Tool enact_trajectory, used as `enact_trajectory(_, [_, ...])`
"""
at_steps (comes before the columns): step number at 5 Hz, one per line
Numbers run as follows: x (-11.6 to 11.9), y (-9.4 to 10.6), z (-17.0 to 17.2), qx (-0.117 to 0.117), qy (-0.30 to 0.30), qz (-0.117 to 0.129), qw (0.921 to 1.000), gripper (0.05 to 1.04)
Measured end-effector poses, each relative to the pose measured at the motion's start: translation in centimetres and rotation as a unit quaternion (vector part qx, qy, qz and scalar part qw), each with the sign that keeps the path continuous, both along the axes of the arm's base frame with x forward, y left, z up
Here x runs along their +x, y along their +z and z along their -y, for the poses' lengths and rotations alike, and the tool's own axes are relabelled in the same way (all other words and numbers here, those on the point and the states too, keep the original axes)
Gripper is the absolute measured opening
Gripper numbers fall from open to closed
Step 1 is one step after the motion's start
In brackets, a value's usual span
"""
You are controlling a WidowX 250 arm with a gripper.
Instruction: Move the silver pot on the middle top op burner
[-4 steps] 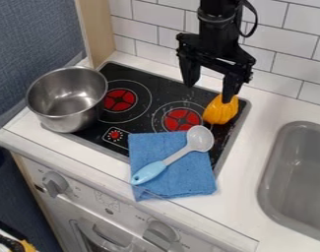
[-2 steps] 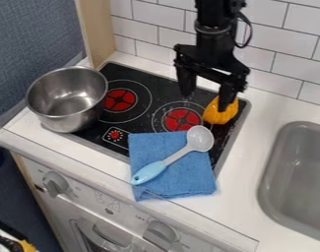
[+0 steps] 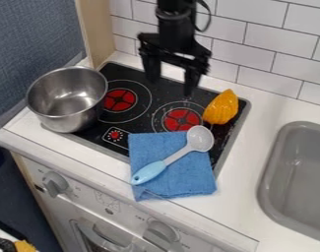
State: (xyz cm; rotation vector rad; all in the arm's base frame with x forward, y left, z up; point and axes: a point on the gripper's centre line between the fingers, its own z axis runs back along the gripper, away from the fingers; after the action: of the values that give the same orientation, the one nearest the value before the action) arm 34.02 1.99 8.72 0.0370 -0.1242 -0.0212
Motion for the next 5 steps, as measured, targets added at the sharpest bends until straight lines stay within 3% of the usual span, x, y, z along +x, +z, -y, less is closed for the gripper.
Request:
enact_trajectory(2, [-1.6, -0.1, -5.5, 0.032, 0.054, -0.031, 0.9975, 1.001])
enact_trajectory(5, [-3.4, -2.5, -7.5, 0.031, 0.092, -0.073, 0.9925, 1.001])
